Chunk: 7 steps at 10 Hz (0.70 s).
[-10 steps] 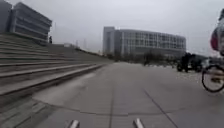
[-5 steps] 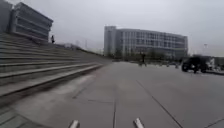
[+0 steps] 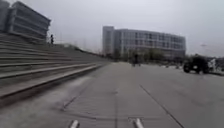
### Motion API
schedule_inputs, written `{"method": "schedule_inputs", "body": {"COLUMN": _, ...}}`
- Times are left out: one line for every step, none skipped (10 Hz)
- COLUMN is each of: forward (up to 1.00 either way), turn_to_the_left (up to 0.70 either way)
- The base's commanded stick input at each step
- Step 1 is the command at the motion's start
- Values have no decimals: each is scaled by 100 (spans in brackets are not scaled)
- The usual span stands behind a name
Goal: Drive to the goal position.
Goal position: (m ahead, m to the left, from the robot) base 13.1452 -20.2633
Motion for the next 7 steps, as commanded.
{"method": "schedule_inputs", "body": {"forward": 85, "turn_to_the_left": -34}}
{"method": "schedule_inputs", "body": {"forward": 85, "turn_to_the_left": -34}}
{"method": "schedule_inputs", "body": {"forward": 85, "turn_to_the_left": -34}}
{"method": "schedule_inputs", "body": {"forward": 85, "turn_to_the_left": -34}}
{"method": "schedule_inputs", "body": {"forward": 85, "turn_to_the_left": -34}}
{"method": "schedule_inputs", "body": {"forward": 85, "turn_to_the_left": -34}}
{"method": "schedule_inputs", "body": {"forward": 85, "turn_to_the_left": -34}}
